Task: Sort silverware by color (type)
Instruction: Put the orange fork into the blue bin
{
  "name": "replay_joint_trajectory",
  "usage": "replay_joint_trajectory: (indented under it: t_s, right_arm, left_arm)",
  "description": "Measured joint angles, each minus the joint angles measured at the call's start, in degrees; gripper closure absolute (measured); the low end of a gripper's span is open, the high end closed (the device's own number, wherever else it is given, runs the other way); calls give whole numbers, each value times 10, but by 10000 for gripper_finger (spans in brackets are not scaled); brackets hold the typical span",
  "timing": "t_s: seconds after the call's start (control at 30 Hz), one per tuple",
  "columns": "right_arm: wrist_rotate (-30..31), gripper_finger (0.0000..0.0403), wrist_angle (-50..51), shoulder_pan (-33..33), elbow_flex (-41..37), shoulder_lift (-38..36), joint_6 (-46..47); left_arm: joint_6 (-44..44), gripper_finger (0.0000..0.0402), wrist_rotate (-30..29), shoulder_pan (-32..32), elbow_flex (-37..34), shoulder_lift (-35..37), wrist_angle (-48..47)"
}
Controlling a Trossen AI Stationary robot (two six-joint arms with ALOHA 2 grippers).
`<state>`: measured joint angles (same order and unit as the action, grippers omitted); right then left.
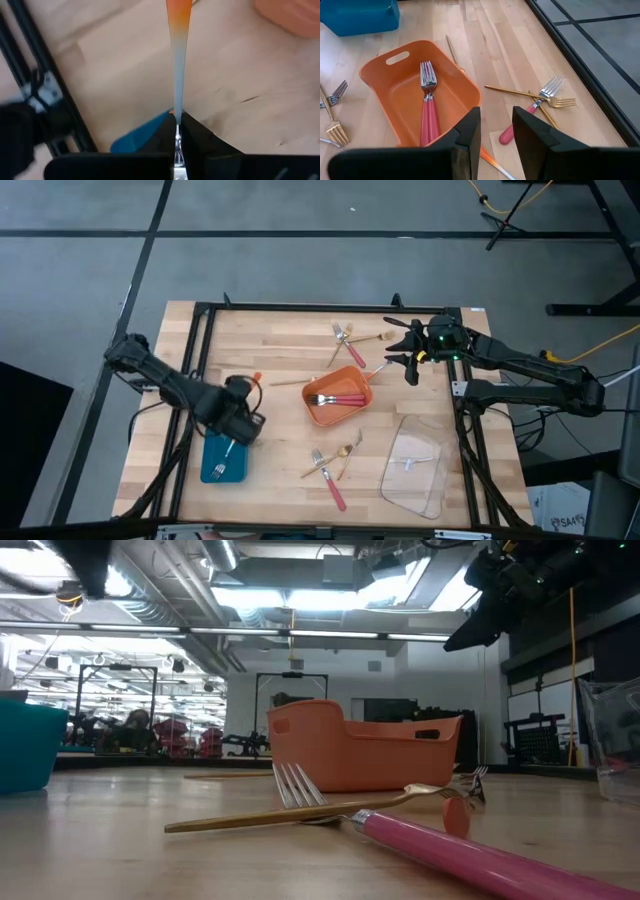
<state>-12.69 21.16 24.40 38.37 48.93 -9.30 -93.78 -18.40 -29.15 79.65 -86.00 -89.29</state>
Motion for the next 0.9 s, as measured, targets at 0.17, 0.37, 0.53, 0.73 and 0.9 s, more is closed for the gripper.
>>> replay_joint_trajectory:
  t_s: [0.17,0.37,0.53,0.73,0.9]
  right_arm:
    - [0,301,0,0,0,0,0]
    - [0,301,0,0,0,0,0]
    - [0,301,0,0,0,0,0]
    - [0,301,0,0,0,0,0]
    - [0,301,0,0,0,0,0]
  left_arm:
    - [-116,395,-1,-62,-61,0,52]
    - [-171,395,-1,-116,-119,0,129]
    - [-199,395,-3,-144,-160,0,171]
    - [-201,394,-6,-166,-206,0,238]
    - [-201,395,-7,-183,-244,0,287]
